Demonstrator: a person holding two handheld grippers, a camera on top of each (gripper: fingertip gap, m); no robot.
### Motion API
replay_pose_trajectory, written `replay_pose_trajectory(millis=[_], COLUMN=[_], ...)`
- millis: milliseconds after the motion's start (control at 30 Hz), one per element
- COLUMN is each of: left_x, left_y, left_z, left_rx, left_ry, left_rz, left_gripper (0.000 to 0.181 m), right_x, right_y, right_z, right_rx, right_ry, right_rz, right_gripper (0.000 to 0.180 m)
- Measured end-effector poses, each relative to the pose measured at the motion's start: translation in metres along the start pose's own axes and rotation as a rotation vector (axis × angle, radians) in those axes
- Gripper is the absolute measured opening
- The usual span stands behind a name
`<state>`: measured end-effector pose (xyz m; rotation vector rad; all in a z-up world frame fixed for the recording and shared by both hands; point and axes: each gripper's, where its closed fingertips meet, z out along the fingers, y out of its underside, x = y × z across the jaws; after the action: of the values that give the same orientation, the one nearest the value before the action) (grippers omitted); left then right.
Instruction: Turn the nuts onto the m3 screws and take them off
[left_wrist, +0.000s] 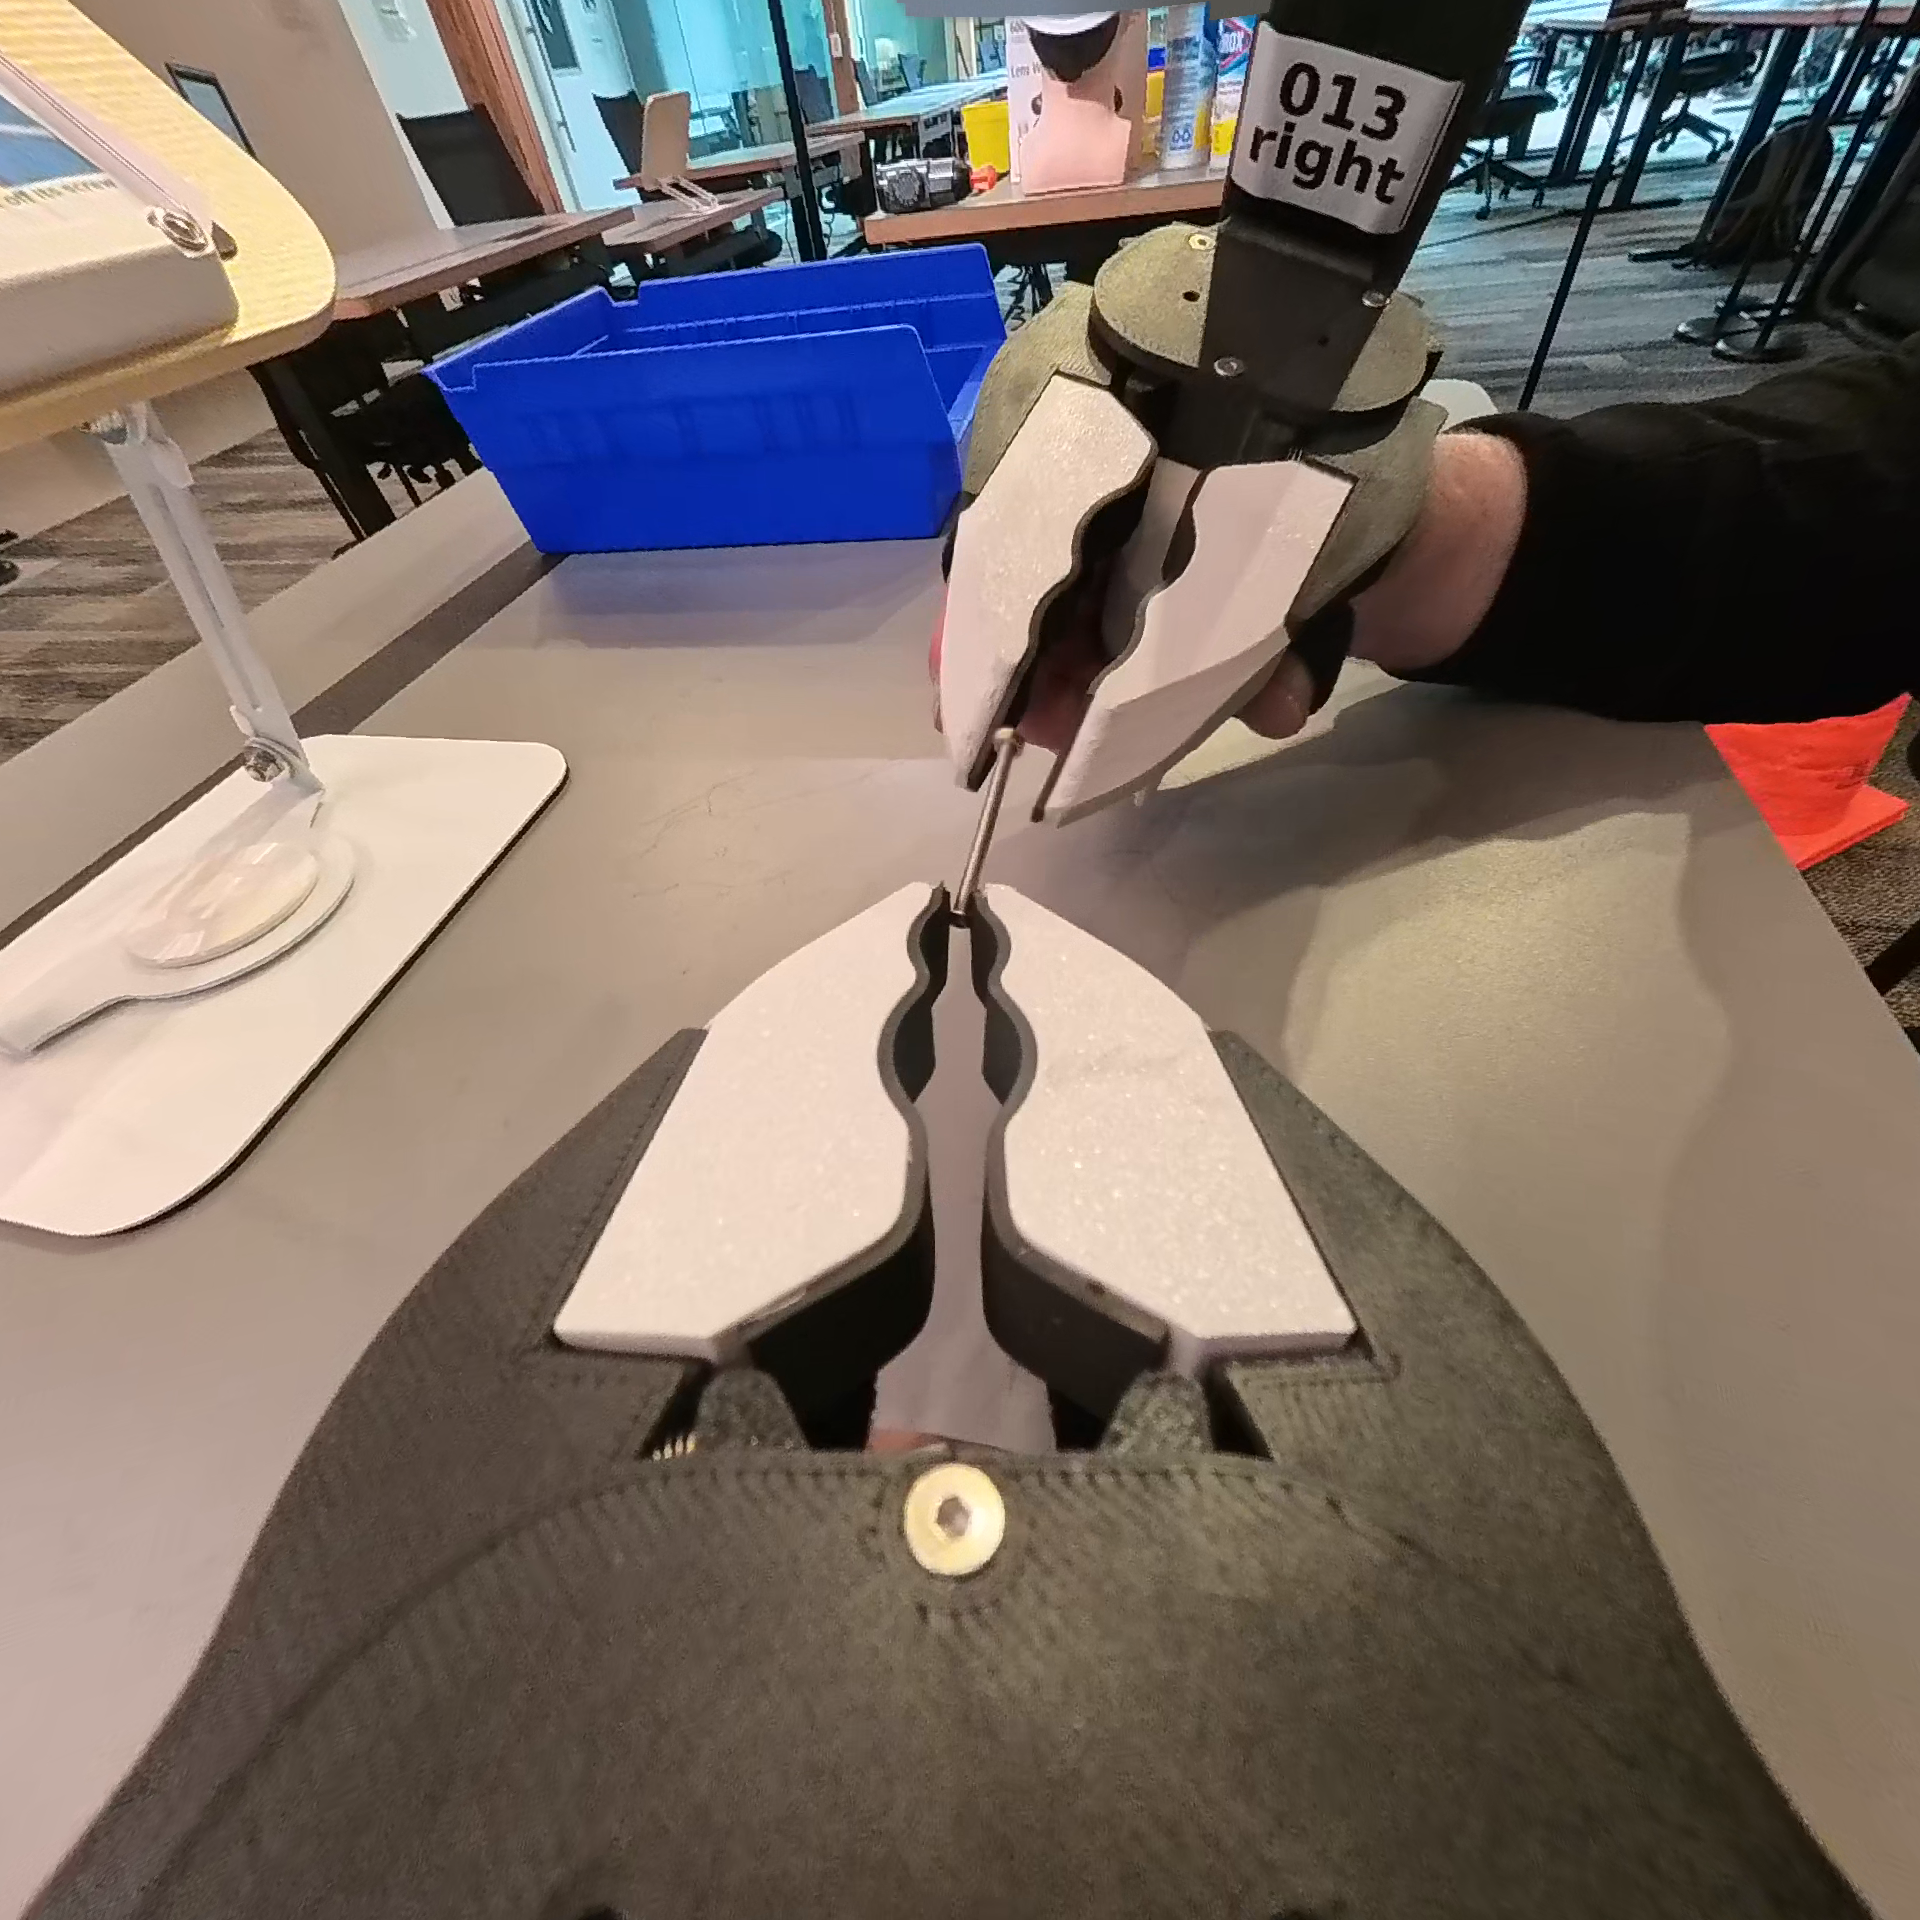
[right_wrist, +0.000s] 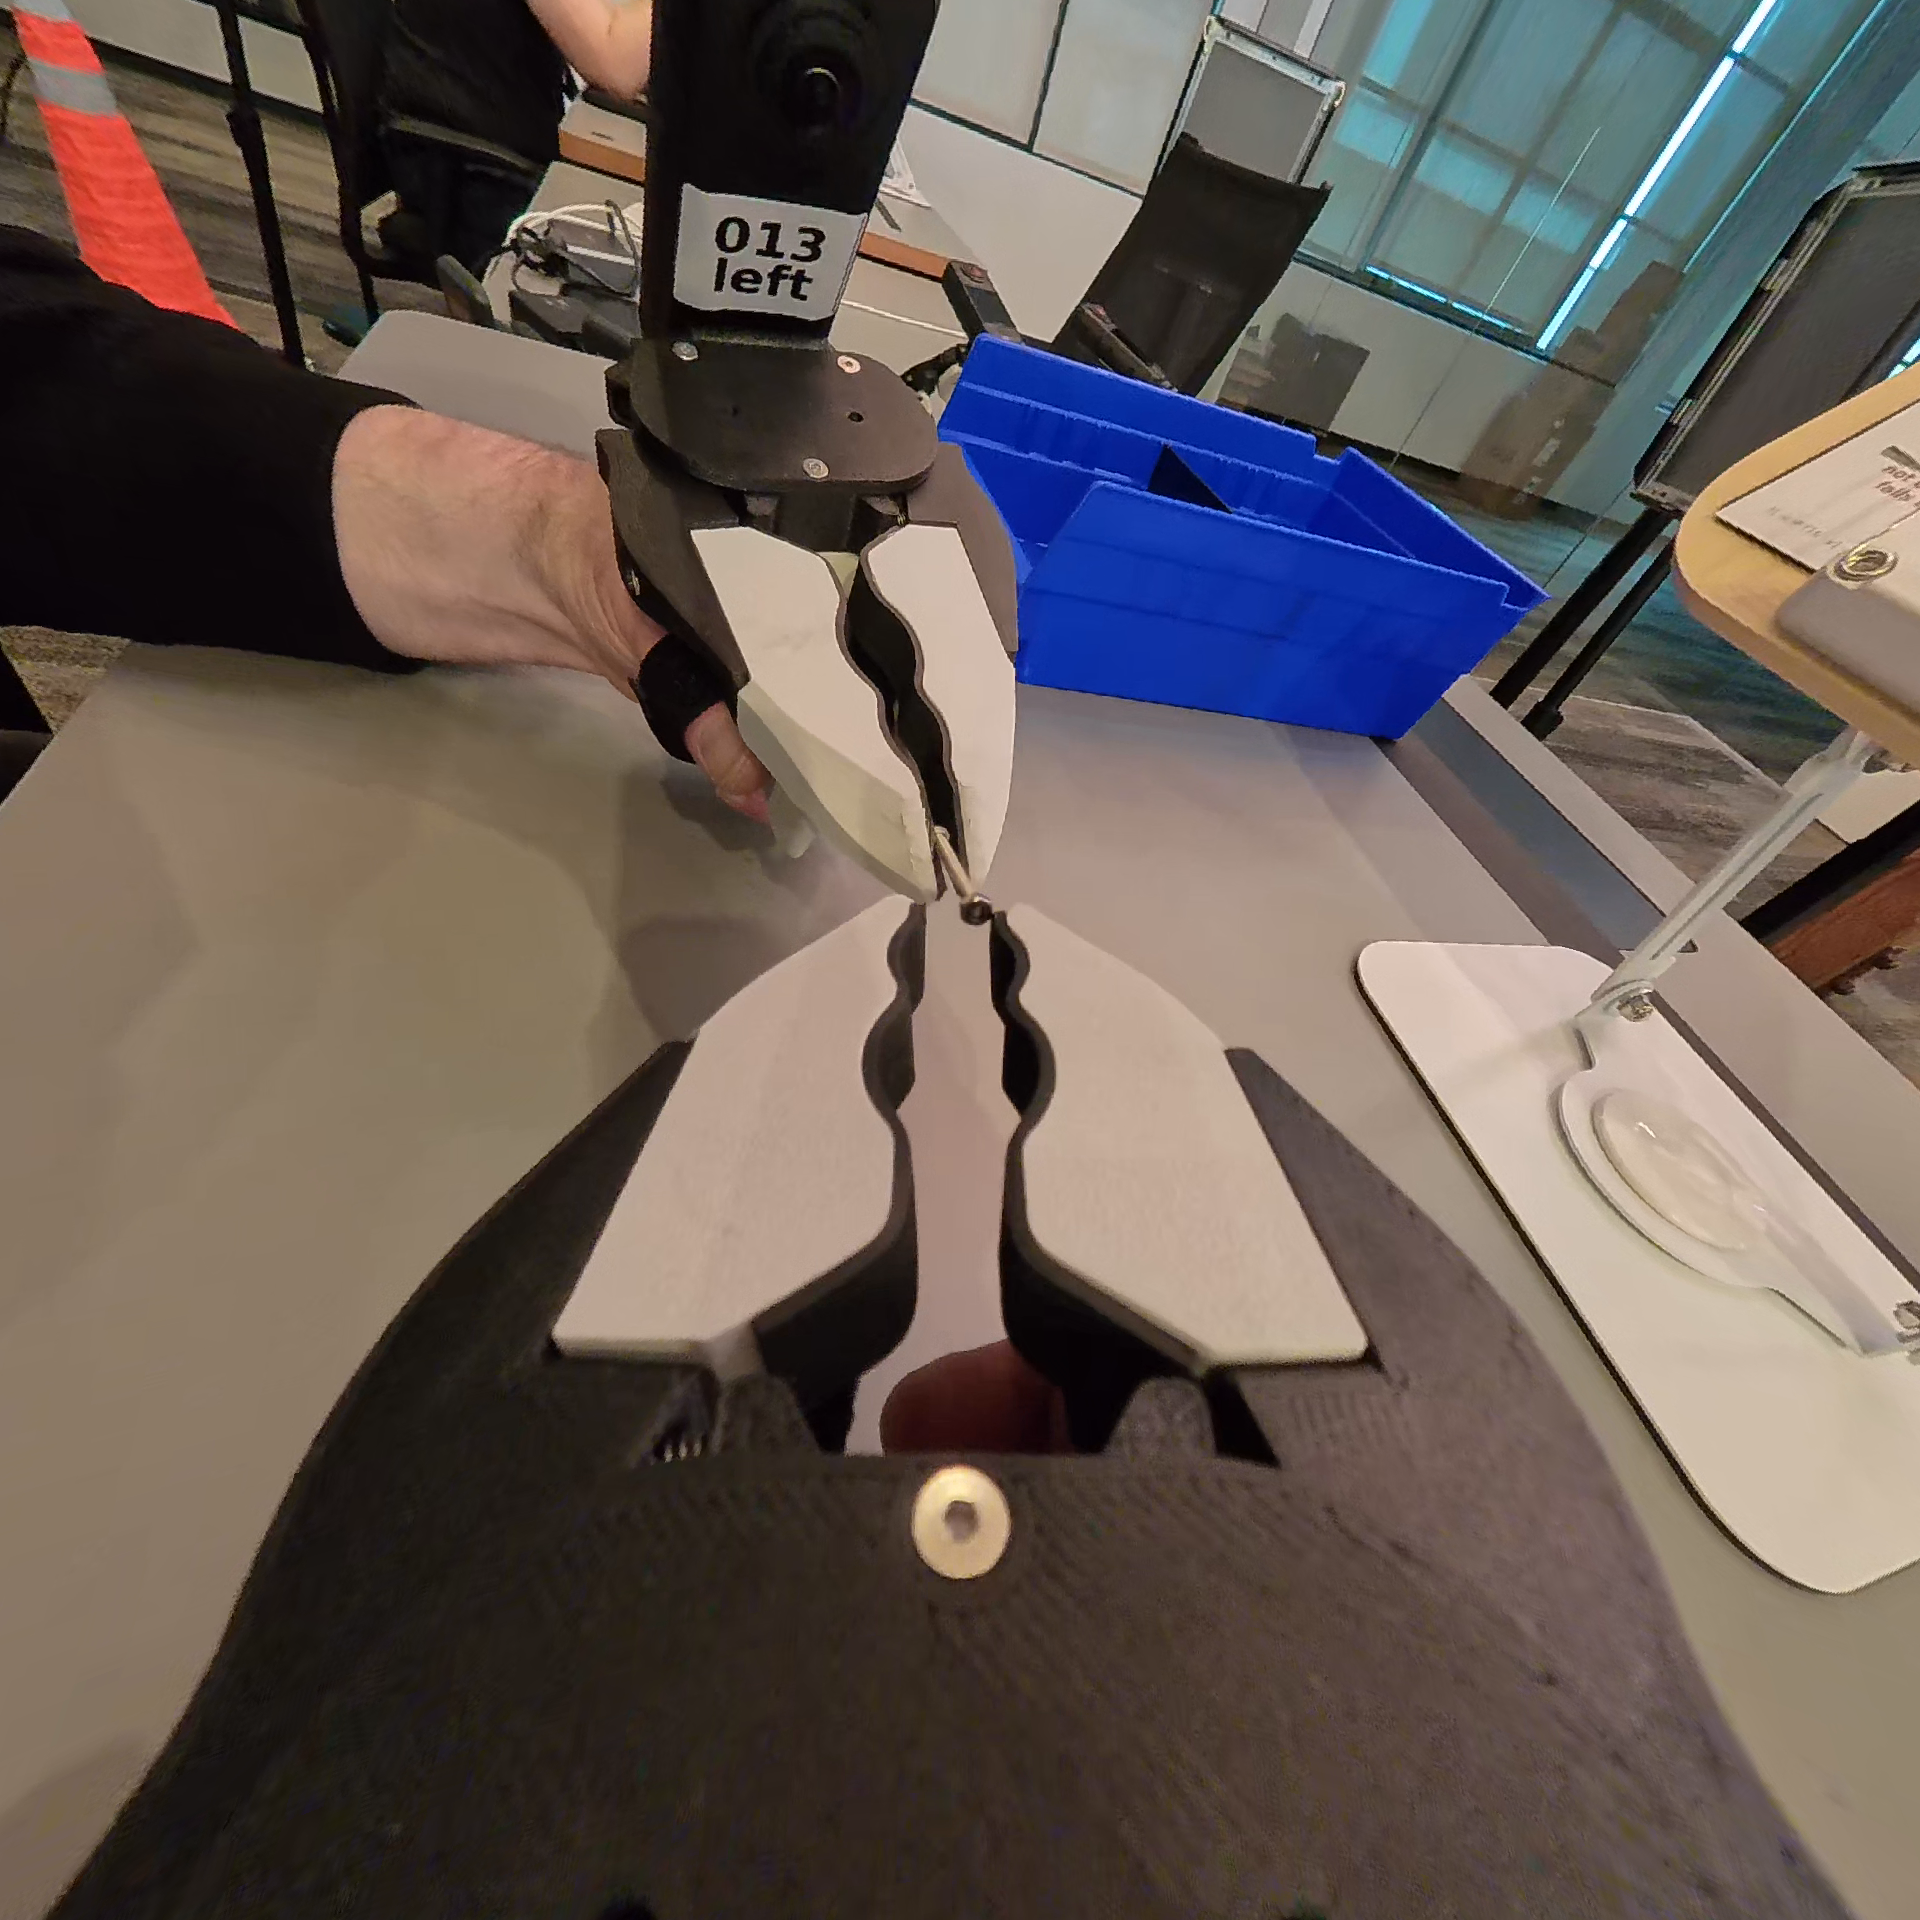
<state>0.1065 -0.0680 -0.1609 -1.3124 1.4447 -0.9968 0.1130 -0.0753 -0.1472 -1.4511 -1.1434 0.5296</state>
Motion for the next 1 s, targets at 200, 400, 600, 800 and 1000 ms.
replay_pose_trajectory(millis=[200,400,600,800,1000], left_x=[0.001,0.003,0.001,-0.003,-0.010], left_y=[-0.001,-0.001,-0.001,0.000,0.006], left_z=[0.000,0.000,0.000,0.000,0.002], left_rx=[0.008,0.008,0.001,-0.044,-0.118], left_ry=[0.004,0.012,-0.006,-0.098,-0.192], left_rz=[-0.003,0.001,0.029,0.160,0.281], left_gripper=[0.004,0.004,0.004,0.004,0.004], right_x=[0.001,0.001,0.002,0.005,0.009], right_y=[-0.004,-0.003,-0.002,0.003,0.013], right_z=[-0.002,0.000,0.001,0.002,0.005], right_rx=[0.024,0.019,0.006,-0.019,-0.065], right_ry=[0.005,0.014,0.011,0.012,0.011], right_rz=[0.005,-0.002,0.012,0.052,0.145], right_gripper=[0.012,0.005,0.005,0.005,0.005])
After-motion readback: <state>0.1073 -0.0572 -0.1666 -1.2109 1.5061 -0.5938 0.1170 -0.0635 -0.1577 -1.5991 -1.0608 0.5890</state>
